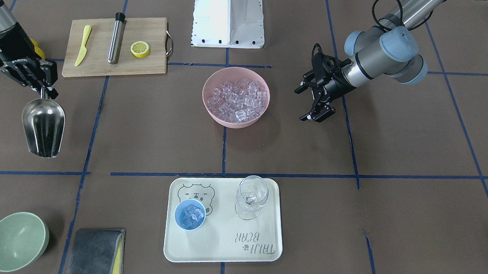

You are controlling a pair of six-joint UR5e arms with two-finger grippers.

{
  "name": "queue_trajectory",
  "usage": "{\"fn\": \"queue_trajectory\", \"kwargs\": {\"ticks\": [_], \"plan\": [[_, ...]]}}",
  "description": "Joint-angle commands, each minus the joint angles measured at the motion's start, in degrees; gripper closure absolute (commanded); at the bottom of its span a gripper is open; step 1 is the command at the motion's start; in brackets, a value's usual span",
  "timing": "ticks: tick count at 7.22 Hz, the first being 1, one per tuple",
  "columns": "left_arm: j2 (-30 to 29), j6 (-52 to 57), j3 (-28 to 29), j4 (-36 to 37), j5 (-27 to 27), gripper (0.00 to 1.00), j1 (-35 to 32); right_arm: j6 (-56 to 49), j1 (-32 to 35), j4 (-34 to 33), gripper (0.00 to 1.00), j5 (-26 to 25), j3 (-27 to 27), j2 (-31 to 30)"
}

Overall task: Put ice in cup with scoop
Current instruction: 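Carry the empty scoop back and lower it to its table spot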

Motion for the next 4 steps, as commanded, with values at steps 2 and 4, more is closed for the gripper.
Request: {"fn": "queue_trajectory", "kwargs": {"ticks": [2,4], "plan": [[0.06,0.01,1.14,-0.02,-9.54,0.0,-3.76,5.33,-5.11,6.87,1.0,-8.15,-1.91,-3.36],[-0.03,1.67,2.98,-0.11,-10.35,0.0,-3.68,7.72,-8.0,11.44,1.0,-14.55,-4.54,-3.45]]}}
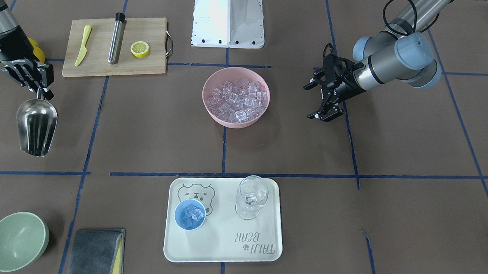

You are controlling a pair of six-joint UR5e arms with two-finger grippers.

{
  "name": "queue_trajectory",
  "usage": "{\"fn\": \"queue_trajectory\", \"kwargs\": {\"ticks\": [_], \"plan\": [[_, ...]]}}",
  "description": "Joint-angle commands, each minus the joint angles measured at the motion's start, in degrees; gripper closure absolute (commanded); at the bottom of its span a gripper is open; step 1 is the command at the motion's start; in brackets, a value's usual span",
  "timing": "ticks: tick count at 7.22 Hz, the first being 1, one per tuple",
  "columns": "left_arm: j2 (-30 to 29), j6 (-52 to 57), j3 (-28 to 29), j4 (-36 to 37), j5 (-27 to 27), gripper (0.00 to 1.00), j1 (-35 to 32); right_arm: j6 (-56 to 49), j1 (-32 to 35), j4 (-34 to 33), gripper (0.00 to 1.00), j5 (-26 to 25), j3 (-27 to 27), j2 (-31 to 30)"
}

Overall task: Put ice in cup with scoop
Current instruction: 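Carry the empty scoop back and lower it to its table spot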

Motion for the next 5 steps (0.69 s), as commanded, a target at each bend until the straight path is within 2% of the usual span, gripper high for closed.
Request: {"fn": "queue_trajectory", "kwargs": {"ticks": [1,3,5], "plan": [[0.01,4.12,1.21,0.02,-1.33,0.0,-0.28,1.33,-5.18,2.62,1.0,-8.43,-1.99,-0.2],[0.02,4.94,1.57,0.02,-1.34,0.0,-0.37,3.53,-9.58,2.62,1.0,-13.63,-2.35,-0.2],[0.02,4.94,1.48,0.02,-1.34,0.0,-0.45,4.49,-10.82,6.21,1.0,-14.61,-5.23,-0.2]]}}
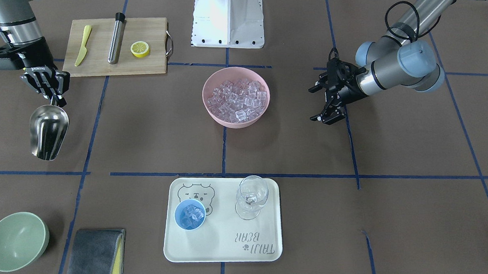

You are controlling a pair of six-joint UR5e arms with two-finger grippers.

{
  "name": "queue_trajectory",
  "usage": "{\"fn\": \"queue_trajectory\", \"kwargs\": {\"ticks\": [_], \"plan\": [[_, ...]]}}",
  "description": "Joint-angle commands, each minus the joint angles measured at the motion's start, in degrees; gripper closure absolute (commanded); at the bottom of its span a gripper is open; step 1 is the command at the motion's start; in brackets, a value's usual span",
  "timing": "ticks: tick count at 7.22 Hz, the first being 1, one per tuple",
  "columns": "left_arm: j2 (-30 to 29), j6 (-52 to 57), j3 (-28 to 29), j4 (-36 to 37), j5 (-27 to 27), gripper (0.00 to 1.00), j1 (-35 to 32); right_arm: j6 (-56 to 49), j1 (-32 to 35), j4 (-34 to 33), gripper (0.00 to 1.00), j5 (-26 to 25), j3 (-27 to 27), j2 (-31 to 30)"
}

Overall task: Put ice in cup with scoop
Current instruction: 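Carry the empty scoop back and lower it to its table spot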

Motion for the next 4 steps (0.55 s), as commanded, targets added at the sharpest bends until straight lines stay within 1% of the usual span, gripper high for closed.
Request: {"fn": "queue_trajectory", "kwargs": {"ticks": [1,4], "plan": [[0.0,0.07,-0.03,0.0,-0.01,0.0,0.01,0.68,-2.25,2.24,1.0,-2.26,-2.25,0.0],[0.0,0.07,0.32,0.0,-0.1,0.0,0.01,0.77,-3.84,2.24,1.0,-2.89,-3.13,0.35]]}}
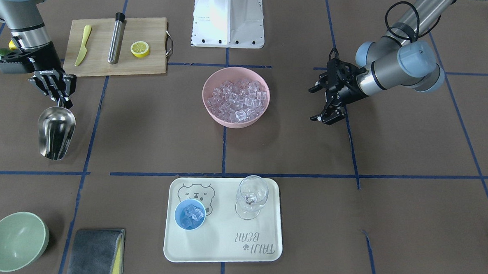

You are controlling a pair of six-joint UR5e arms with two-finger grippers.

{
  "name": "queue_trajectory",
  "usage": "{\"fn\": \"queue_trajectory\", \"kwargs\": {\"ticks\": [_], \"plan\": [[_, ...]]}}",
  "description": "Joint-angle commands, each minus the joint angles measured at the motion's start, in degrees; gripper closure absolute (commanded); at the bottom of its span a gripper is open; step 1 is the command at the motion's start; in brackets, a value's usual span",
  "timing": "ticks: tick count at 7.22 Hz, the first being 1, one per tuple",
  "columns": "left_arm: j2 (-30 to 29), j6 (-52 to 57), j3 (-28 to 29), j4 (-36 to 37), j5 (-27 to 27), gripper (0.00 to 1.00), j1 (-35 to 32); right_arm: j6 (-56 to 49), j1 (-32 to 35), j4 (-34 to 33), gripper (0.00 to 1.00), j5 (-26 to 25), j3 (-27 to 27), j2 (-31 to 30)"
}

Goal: Put ice in cup with scoop

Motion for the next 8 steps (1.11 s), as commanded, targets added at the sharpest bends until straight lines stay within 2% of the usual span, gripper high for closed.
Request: {"fn": "queue_trajectory", "kwargs": {"ticks": [1,2,3,4,5,6,7,8], "plan": [[0.0,0.0,0.22,0.02,-0.01,0.0,0.15,-0.03,-1.1,0.04,1.0,-0.28,-1.14,0.17],[0.0,0.0,0.22,0.02,-0.01,0.0,0.07,-0.12,-1.36,0.04,1.0,-0.28,-1.32,0.17],[0.0,-0.09,0.14,0.02,0.25,0.0,-0.02,-0.03,-1.37,0.13,0.53,-0.19,-1.5,0.17],[0.0,-0.09,-0.04,0.02,0.25,0.0,-0.8,-0.2,-1.37,0.13,0.01,-0.28,-1.5,0.17],[0.0,-0.09,0.31,0.28,0.34,0.0,-2.03,-0.55,-1.19,0.13,0.0,0.42,-0.71,0.17],[0.09,-0.09,-0.04,4.11,0.43,0.0,-5.0,-0.82,-0.93,-0.05,0.0,1.73,1.21,-0.09],[0.09,-0.09,-0.3,8.5,0.43,0.0,-8.86,-1.17,0.99,-0.4,0.0,5.57,2.36,0.08],[1.65,-0.09,-0.22,9.07,0.6,0.0,-11.51,-3.61,4.92,-0.66,0.0,9.96,2.28,0.26]]}}
